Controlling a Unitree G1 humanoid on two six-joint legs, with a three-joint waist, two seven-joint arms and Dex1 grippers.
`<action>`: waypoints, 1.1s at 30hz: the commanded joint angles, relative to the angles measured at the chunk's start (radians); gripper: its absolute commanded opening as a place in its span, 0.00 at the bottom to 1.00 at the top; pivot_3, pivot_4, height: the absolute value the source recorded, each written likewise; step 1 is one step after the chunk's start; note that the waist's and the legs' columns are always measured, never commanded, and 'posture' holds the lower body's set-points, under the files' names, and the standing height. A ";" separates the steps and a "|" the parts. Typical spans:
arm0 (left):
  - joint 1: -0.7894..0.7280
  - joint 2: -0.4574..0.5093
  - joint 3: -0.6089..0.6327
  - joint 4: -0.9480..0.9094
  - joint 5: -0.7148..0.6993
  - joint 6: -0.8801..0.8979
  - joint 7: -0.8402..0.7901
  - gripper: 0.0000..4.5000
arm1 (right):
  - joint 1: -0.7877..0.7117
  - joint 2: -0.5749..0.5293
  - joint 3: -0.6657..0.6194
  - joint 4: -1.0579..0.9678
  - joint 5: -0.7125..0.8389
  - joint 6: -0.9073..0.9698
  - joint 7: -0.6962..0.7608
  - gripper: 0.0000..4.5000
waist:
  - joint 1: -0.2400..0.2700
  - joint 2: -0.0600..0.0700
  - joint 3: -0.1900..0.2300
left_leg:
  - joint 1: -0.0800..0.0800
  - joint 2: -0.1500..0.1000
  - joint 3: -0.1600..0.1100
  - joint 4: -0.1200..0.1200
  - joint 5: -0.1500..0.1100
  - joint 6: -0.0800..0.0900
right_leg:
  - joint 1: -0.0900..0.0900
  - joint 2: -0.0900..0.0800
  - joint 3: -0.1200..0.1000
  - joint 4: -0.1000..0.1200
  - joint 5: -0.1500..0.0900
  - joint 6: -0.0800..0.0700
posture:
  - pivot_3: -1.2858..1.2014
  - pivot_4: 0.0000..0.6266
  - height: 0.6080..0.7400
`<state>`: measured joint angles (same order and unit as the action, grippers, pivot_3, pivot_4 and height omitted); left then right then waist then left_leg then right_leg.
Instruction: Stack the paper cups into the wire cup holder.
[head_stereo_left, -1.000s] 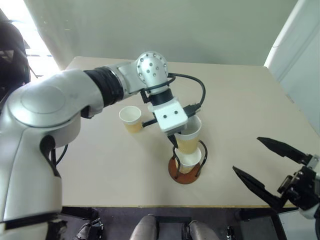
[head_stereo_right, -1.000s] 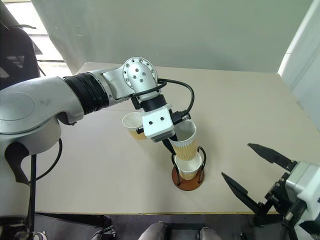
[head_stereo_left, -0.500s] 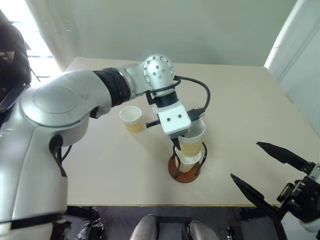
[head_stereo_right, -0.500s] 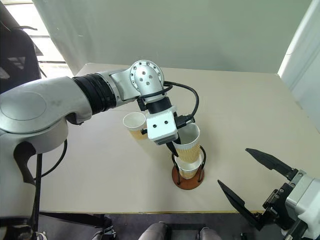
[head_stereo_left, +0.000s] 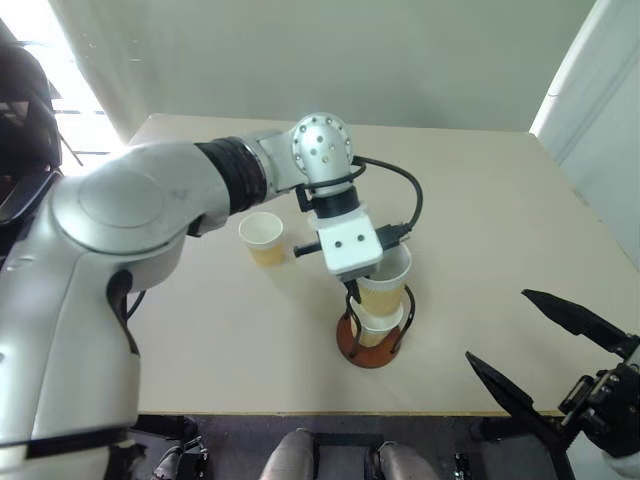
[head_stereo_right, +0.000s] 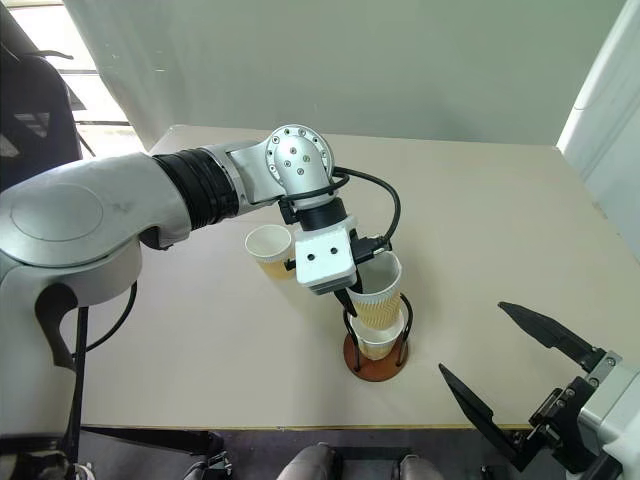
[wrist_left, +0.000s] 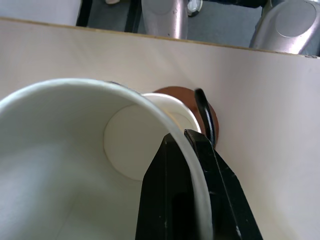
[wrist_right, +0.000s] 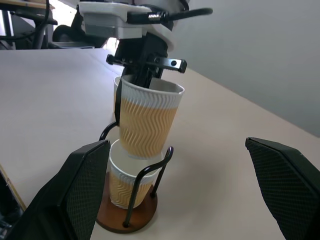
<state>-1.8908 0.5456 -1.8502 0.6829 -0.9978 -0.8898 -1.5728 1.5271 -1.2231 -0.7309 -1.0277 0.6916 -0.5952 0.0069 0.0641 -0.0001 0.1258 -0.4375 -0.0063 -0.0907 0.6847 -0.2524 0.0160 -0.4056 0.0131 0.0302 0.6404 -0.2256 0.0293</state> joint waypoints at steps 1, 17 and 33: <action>-0.006 0.001 0.008 0.010 -0.008 -0.028 -0.042 0.01 | 0.017 -0.002 -0.016 -0.019 -0.029 -0.045 -0.031 1.00 | 0.000 0.000 0.000 | 0.000 0.000 0.000 0.000 0.000 0.000 | 0.000 0.000 0.000 0.000 0.000 0.000 | 0.52 0.24 1.00; 0.046 -0.029 0.114 0.062 -0.010 -0.007 -0.042 0.66 | 0.065 0.006 -0.015 -0.019 -0.066 -0.080 -0.058 1.00 | 0.000 0.000 0.000 | 0.000 0.000 0.000 0.000 0.000 0.000 | 0.000 0.000 0.000 0.001 0.000 0.000 | 0.52 0.24 1.00; 0.125 0.041 0.879 0.503 0.340 0.383 -0.042 0.66 | -0.322 -0.029 -0.115 -0.019 0.267 0.281 0.178 1.00 | -0.021 0.004 0.000 | 0.002 0.002 0.008 -0.004 0.008 -0.010 | 0.002 0.001 0.004 0.003 -0.014 0.013 | 0.52 0.24 1.00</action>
<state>-1.7765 0.5528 -0.9857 1.1670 -0.7439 -0.5193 -1.5791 1.2348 -1.2661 -0.8139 -1.0282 0.9016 -0.3609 0.1423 0.0428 0.0041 0.1259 -0.4341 -0.0043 -0.0826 0.6804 -0.2438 0.0055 -0.4041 0.0144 0.0341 0.6434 -0.2402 0.0425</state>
